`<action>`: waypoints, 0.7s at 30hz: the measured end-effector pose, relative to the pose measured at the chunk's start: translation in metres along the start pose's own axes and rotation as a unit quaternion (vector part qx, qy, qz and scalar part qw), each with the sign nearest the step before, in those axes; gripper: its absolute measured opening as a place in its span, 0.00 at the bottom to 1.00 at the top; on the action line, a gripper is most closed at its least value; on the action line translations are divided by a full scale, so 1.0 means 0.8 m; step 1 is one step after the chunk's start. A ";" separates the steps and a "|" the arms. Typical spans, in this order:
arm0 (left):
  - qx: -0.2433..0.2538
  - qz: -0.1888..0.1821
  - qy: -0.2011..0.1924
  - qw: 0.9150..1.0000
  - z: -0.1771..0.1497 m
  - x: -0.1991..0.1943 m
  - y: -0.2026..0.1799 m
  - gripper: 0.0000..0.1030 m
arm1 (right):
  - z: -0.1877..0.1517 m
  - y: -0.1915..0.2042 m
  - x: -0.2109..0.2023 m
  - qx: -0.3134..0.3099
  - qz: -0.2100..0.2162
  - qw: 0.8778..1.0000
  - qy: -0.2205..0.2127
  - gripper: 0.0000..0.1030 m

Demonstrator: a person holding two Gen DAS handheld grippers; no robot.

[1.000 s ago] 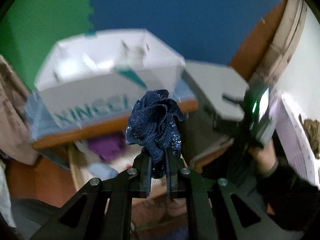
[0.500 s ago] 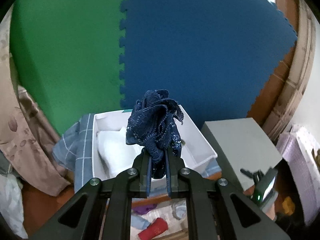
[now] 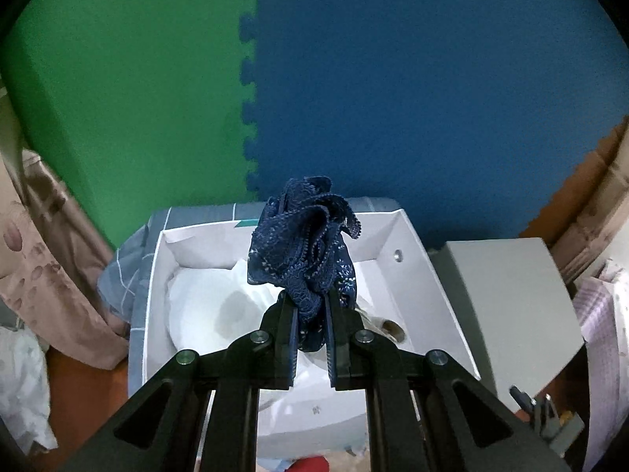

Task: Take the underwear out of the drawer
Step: 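Lift the navy underwear up over the white box with the left gripper, then lower the navy underwear into the box and open the left gripper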

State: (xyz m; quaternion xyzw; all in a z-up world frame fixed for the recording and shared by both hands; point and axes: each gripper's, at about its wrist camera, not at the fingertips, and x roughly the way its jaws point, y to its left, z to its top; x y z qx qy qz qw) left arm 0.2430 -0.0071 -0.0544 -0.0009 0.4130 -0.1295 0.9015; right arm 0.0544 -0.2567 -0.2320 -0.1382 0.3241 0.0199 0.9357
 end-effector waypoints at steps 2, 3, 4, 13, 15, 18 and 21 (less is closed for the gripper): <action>-0.008 0.005 0.012 1.000 0.003 0.016 0.001 0.09 | 0.001 0.000 -0.001 0.000 0.001 1.000 -0.002 0.74; -0.011 0.007 0.017 1.000 0.005 0.023 0.002 0.09 | 0.001 0.000 -0.001 0.000 0.001 1.000 -0.002 0.74; -0.010 0.011 0.019 1.000 0.006 0.028 0.002 0.09 | 0.000 -0.001 -0.001 0.000 0.002 1.000 -0.003 0.74; -0.017 0.039 0.050 0.998 0.007 0.074 0.009 0.09 | 0.001 0.001 -0.002 0.001 0.004 1.000 -0.002 0.74; -0.019 0.046 0.067 0.996 0.008 0.089 0.011 0.09 | 0.001 0.003 -0.002 -0.002 0.004 1.000 -0.003 0.74; -0.024 0.056 0.091 0.994 0.008 0.112 0.013 0.09 | 0.000 0.006 -0.001 -0.009 0.003 1.000 0.000 0.74; -0.023 0.065 0.117 0.991 0.007 0.136 0.013 0.09 | -0.001 0.010 0.000 -0.013 0.003 1.000 0.001 0.74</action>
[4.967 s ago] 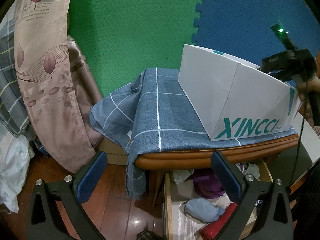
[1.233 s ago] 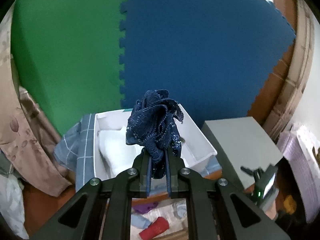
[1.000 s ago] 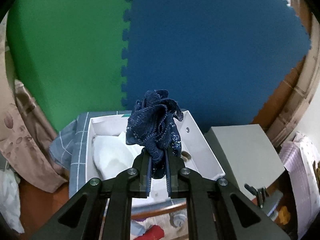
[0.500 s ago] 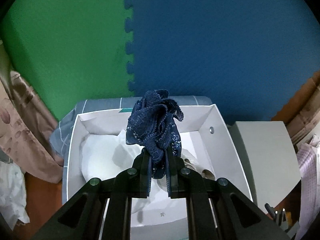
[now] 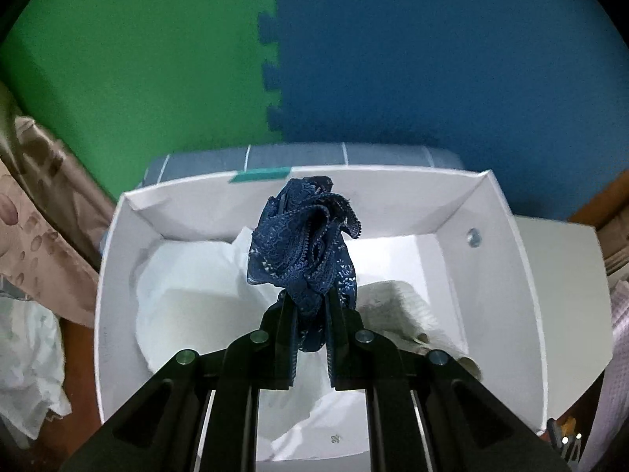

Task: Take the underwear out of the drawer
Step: 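Lower the navy underwear into the box and open the left gripper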

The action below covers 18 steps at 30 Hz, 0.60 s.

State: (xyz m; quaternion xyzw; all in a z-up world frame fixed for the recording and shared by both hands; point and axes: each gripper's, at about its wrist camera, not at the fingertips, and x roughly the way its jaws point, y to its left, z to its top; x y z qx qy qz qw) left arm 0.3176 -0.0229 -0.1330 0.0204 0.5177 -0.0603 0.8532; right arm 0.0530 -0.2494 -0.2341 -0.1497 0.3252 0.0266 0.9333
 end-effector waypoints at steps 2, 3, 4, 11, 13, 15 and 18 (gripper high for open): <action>0.000 0.006 0.016 1.000 0.002 0.014 -0.001 0.09 | 0.000 0.002 0.001 -0.004 0.000 1.000 0.001 0.74; 0.001 0.009 0.024 1.000 0.003 0.021 -0.001 0.09 | -0.001 0.003 0.002 -0.005 0.000 1.000 0.002 0.74; 0.003 0.013 0.030 0.999 0.003 0.027 -0.002 0.09 | -0.001 0.003 0.002 -0.006 0.000 1.000 0.003 0.74; -0.002 0.021 0.057 0.998 0.006 0.053 0.003 0.09 | 0.000 0.003 0.004 -0.007 0.005 1.000 0.005 0.74; -0.002 0.023 0.060 0.998 0.007 0.057 0.003 0.09 | -0.001 0.003 0.004 -0.005 0.006 1.000 0.006 0.74; -0.004 0.023 0.063 0.998 0.008 0.059 0.004 0.09 | -0.001 0.003 0.005 -0.005 0.006 1.000 0.007 0.74; -0.005 0.024 0.065 0.998 0.008 0.060 0.004 0.10 | -0.001 0.006 0.006 -0.009 0.007 1.000 0.009 0.74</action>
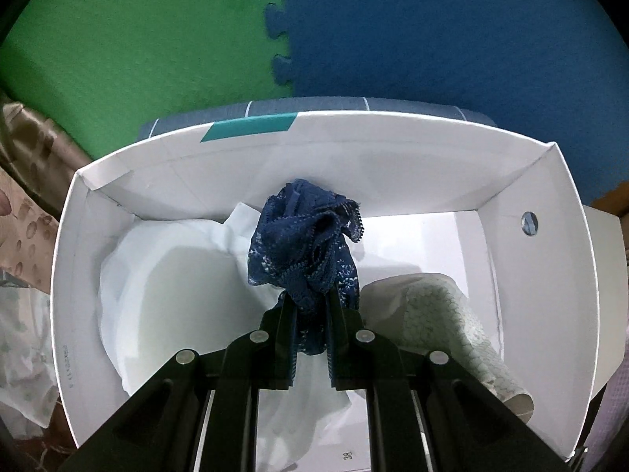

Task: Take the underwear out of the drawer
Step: 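Lower the navy underwear into the box and open the left gripper, then reach the right gripper into the drawer and grasp the red underwear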

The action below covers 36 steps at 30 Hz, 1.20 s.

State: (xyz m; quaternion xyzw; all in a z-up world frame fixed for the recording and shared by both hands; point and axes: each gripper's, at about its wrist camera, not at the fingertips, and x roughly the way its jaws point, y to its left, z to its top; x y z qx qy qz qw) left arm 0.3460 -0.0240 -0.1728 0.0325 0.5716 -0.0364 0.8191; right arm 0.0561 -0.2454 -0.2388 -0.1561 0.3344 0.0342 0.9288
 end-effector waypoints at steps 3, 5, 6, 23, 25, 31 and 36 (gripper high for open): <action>-0.001 -0.001 0.002 1.000 0.001 0.004 0.000 0.10 | 0.000 0.003 0.000 -0.005 0.000 1.000 0.001 0.74; -0.005 -0.004 0.002 1.000 0.005 0.007 0.004 0.16 | 0.000 0.004 0.001 -0.006 0.001 1.000 0.002 0.74; -0.004 -0.014 -0.002 1.000 0.006 0.004 0.005 0.21 | 0.000 0.003 0.001 -0.006 0.000 1.000 0.003 0.74; 0.090 -0.103 -0.305 0.943 -0.230 -0.229 0.136 0.99 | -0.006 0.052 0.007 -0.092 0.018 0.995 0.018 0.74; 0.078 -0.098 -0.319 0.939 -0.272 -0.212 0.167 0.99 | -0.007 0.071 0.004 -0.118 0.049 0.992 0.018 0.74; 0.034 -0.078 -0.307 0.948 -0.353 -0.141 0.229 0.99 | -0.001 0.149 0.024 -0.160 0.190 0.966 0.068 0.74; 0.015 -0.113 -0.319 0.941 -0.380 -0.110 0.245 0.99 | 0.005 0.236 0.048 -0.265 0.261 0.921 0.115 0.74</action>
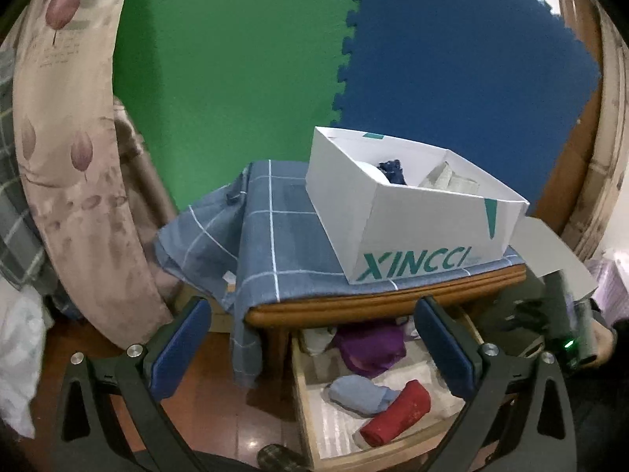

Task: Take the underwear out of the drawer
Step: 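Reach the right gripper into the drawer and grasp the red underwear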

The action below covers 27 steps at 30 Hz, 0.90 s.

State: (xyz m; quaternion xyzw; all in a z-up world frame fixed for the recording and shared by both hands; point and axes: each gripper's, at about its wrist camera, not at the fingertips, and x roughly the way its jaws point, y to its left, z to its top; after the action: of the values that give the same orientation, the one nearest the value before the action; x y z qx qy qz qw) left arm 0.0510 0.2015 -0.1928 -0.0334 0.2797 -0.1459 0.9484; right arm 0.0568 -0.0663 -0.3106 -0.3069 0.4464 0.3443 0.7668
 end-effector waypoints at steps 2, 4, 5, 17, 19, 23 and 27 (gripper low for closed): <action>-0.007 -0.008 -0.010 1.000 -0.009 -0.008 0.008 0.99 | 0.018 0.012 0.028 -0.040 0.015 0.998 0.036 0.74; -0.027 -0.016 -0.017 0.999 -0.018 -0.007 0.020 0.99 | 0.031 0.018 0.063 -0.077 0.016 0.994 0.073 0.74; -0.042 -0.019 -0.019 0.999 -0.019 -0.007 0.026 0.99 | 0.033 0.018 0.074 -0.084 0.021 0.993 0.084 0.74; -0.118 -0.034 -0.004 0.992 -0.032 0.007 0.070 0.99 | 0.036 0.025 0.173 -0.084 0.118 0.976 0.160 0.72; -0.110 -0.031 0.001 0.994 -0.032 0.013 0.065 0.99 | 0.034 0.023 0.184 -0.070 0.143 0.972 0.173 0.68; -0.096 -0.026 0.015 0.995 -0.031 0.025 0.055 0.99 | 0.026 0.026 0.196 -0.051 0.180 0.963 0.192 0.53; -0.086 -0.024 0.018 0.996 -0.030 0.028 0.047 0.99 | 0.020 0.031 0.170 -0.042 0.166 0.971 0.169 0.39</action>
State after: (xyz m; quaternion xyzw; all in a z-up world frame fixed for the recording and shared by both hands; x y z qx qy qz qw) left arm 0.0654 0.2310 -0.2298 -0.1189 0.3070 -0.1441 0.9332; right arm 0.0935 -0.0051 -0.4296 -0.3139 0.5993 0.4284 0.5990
